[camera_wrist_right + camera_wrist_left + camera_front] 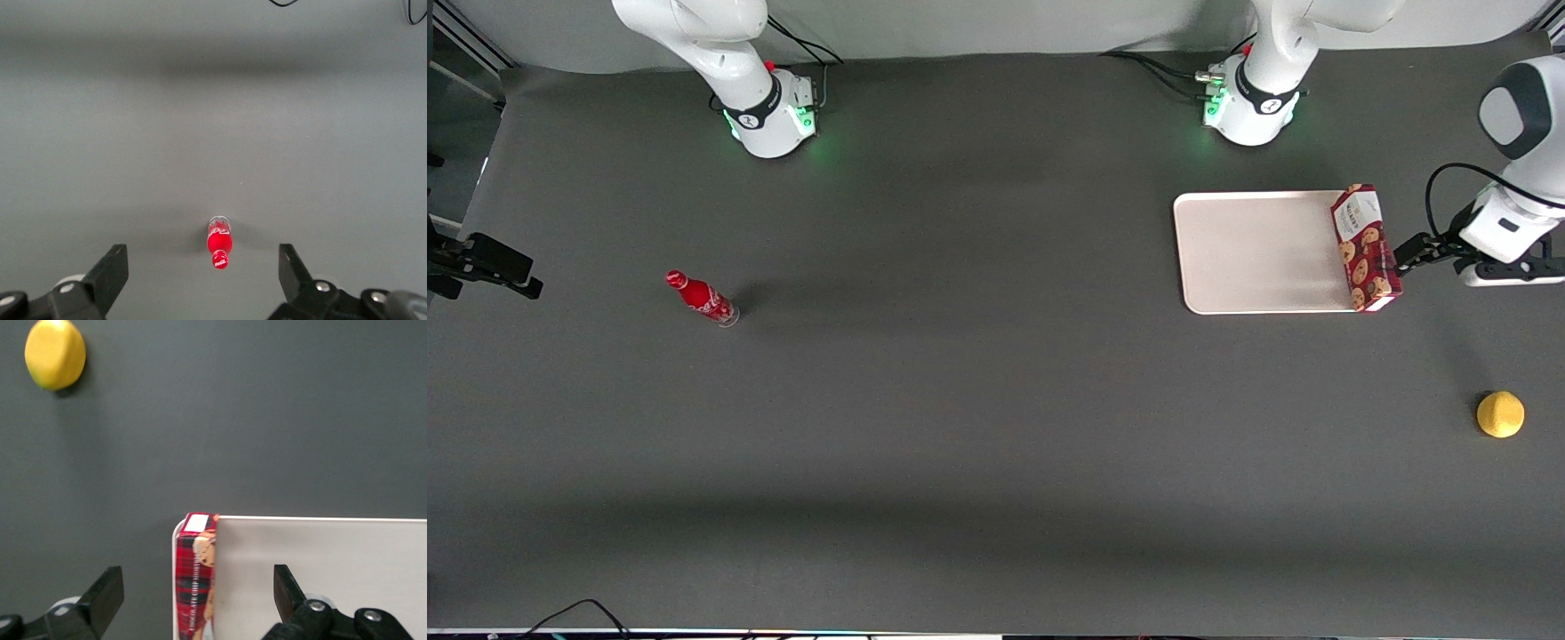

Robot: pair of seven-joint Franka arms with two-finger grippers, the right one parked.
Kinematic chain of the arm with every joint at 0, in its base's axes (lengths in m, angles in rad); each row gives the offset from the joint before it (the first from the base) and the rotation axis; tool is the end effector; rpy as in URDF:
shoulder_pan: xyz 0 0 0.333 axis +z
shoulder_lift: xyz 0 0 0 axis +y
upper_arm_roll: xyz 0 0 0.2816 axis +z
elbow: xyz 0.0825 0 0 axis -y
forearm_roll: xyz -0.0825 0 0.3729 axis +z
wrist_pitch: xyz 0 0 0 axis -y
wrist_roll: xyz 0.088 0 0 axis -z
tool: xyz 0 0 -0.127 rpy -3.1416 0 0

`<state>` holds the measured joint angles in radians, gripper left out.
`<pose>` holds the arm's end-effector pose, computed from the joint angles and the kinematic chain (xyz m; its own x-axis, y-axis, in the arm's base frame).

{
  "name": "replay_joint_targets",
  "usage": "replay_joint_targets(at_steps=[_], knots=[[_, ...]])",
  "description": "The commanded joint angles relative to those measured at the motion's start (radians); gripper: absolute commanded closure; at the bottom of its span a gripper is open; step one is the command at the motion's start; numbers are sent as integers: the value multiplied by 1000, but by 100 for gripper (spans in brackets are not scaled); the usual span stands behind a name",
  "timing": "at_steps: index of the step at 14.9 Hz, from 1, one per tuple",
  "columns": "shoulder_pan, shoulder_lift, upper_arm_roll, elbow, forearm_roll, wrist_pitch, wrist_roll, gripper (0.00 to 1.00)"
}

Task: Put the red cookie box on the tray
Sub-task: 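Open the left gripper and pull it back from the box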

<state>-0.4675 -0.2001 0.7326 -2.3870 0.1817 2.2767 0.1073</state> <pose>0.4597 0.1275 0.3341 0.9984 0.0352 0.0449 0.0359 -0.9992 -0.0149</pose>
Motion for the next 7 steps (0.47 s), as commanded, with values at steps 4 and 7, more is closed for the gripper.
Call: replay_joint_targets(at_steps=[4, 7], knots=[[15, 115, -249, 398, -60, -366, -145, 0], [160, 203, -445, 589, -144, -482, -164, 0]])
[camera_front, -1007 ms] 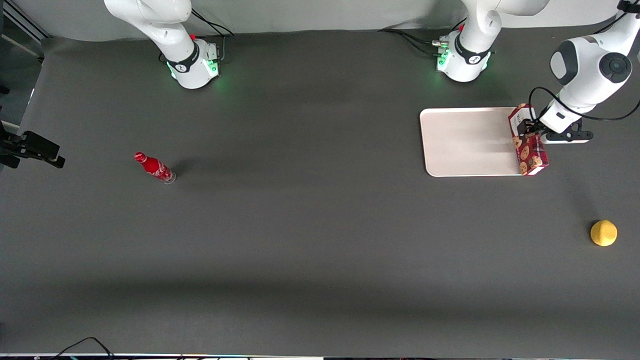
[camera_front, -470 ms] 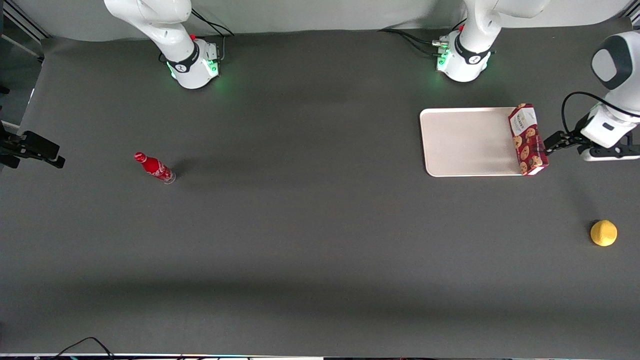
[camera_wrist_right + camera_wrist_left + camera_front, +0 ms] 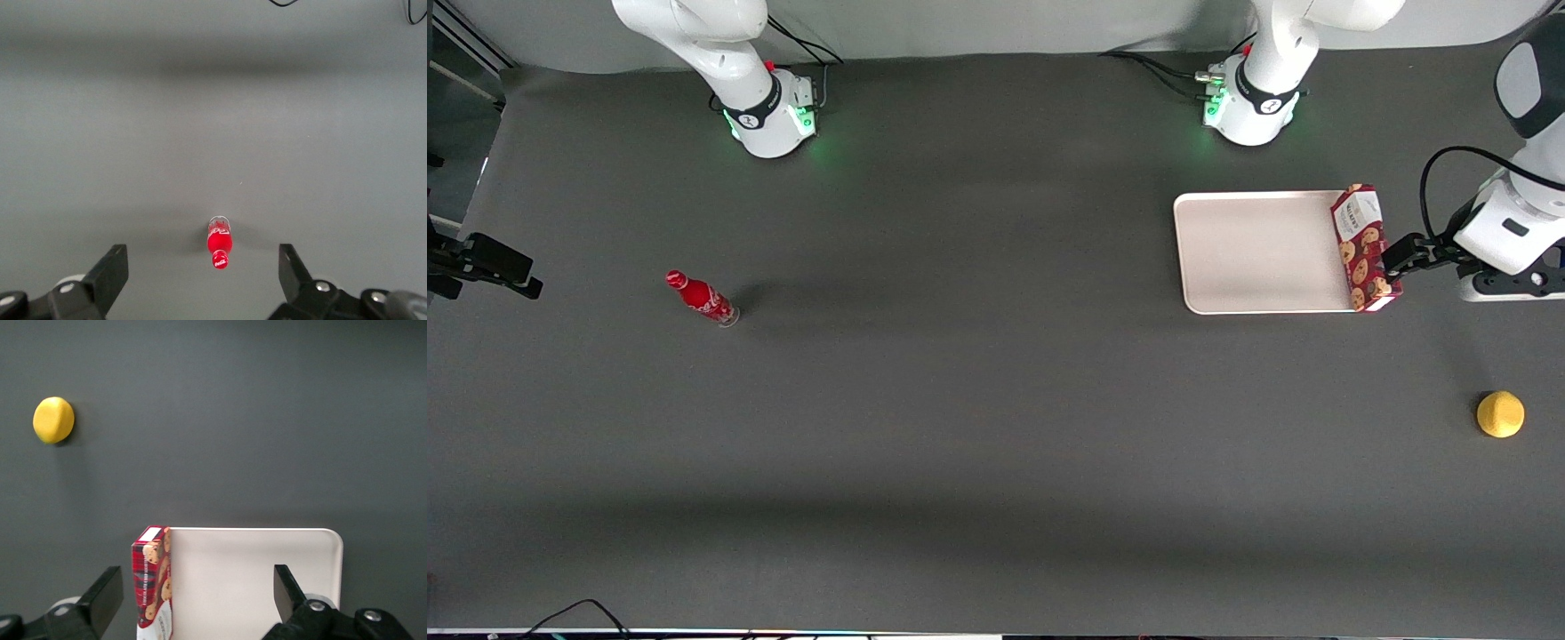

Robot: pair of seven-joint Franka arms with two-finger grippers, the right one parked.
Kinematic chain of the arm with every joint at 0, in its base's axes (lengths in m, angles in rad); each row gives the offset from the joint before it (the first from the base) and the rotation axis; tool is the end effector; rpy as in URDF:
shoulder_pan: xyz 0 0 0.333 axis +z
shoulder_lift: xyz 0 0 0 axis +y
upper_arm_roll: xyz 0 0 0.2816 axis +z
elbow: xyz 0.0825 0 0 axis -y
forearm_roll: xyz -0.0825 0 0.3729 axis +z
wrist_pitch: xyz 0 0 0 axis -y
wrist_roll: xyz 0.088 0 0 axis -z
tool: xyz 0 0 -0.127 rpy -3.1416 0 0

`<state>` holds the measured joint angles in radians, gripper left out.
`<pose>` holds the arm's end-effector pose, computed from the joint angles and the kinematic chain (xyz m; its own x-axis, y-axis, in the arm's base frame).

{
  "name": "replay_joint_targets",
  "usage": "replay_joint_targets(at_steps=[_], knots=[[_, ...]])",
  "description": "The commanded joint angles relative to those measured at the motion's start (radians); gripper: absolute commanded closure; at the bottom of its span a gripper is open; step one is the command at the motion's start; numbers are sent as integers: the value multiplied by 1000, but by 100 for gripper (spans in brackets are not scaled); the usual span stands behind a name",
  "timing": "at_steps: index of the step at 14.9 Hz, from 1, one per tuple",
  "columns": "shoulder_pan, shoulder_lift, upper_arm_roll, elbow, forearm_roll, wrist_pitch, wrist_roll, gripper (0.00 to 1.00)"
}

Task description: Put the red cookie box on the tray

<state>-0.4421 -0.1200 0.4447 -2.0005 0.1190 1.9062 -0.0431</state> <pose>0.5214 0.0171 0.4565 0.9999 0.0044 0.0165 0.0054 -0.9981 -0.0607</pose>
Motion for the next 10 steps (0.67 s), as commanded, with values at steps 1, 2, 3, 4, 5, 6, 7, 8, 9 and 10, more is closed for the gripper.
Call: replay_joint_targets(at_steps=[1, 2, 3, 4, 5, 6, 7, 8, 9, 10], knots=[[169, 146, -200, 251, -100, -128, -14, 0], [175, 166, -221, 300, -101, -145, -15, 0], [183, 192, -244, 354, -101, -170, -15, 0], [201, 209, -268, 403, -101, -199, -15, 0], [236, 212, -306, 443, -102, -225, -15, 0], [278, 214, -355, 471, -104, -240, -15, 0], [316, 212, -392, 485, -105, -245, -14, 0], [345, 209, -418, 488, -107, -246, -14, 0], [374, 203, -443, 488, -110, -253, -12, 0], [399, 197, -467, 486, -110, -268, -12, 0]])
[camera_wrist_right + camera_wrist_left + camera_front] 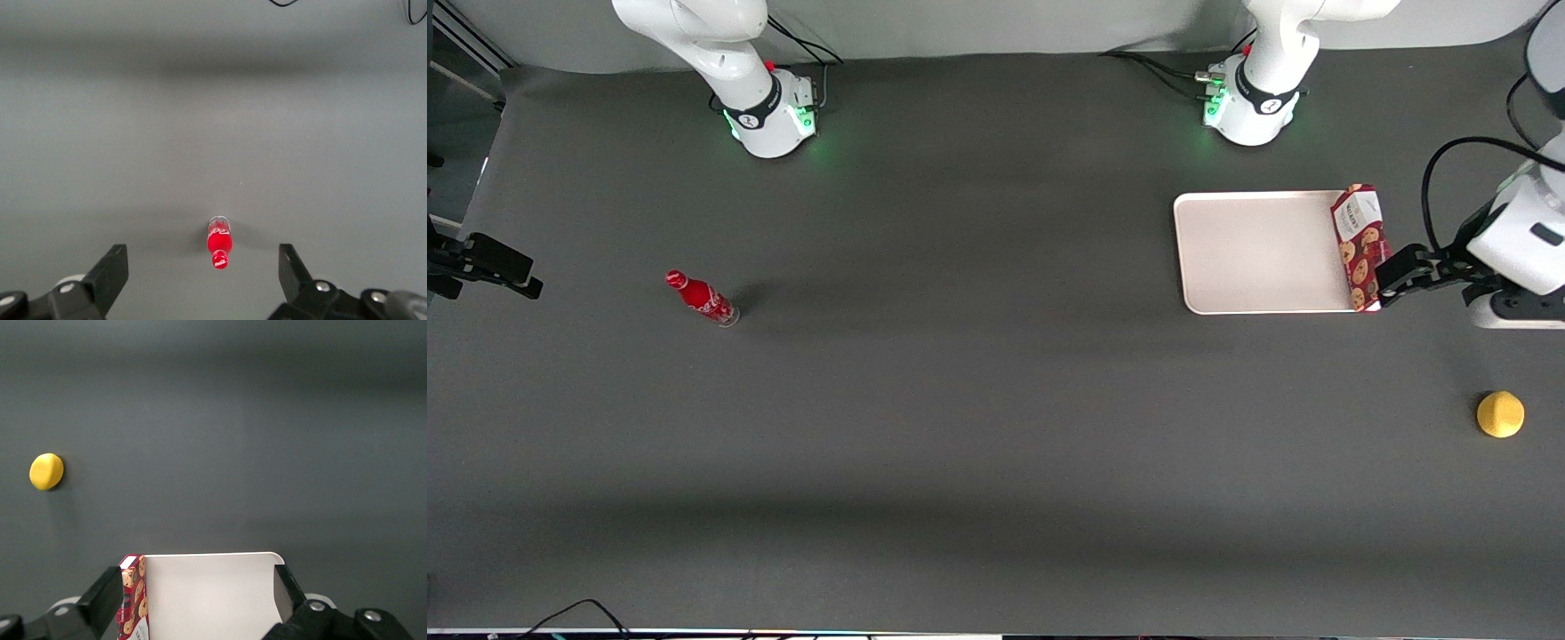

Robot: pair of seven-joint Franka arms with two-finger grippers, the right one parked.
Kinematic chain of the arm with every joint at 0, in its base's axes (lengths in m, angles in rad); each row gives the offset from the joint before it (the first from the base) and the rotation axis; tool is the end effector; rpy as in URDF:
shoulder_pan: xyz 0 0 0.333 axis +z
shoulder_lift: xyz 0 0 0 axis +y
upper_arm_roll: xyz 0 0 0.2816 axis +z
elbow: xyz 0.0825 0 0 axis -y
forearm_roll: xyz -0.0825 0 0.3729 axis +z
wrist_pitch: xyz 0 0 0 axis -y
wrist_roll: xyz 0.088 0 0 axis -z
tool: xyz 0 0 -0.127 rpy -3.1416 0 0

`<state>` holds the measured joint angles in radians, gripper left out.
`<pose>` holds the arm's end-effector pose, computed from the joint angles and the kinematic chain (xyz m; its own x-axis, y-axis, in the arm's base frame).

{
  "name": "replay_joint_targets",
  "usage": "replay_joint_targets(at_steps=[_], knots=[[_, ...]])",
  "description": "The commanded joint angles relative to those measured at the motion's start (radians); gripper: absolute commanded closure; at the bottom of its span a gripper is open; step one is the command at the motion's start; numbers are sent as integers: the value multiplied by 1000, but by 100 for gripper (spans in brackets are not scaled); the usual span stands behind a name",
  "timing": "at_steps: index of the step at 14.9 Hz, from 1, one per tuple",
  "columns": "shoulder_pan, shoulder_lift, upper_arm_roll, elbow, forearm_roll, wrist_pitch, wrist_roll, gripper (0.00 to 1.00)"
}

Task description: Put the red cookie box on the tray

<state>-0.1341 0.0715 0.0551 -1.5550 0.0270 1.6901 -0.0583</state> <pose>0.5736 -0.0432 0.5486 0.9976 -0.0242 0.0653 -0.0224 -0.9994 -0.0271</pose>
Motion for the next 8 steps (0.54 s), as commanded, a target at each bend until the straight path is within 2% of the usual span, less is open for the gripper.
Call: replay_joint_targets(at_steps=[1, 8], knots=[[114, -2, -96, 36, -16, -65, 5, 0], [137, -33, -104, -11, -15, -56, 14, 0]])
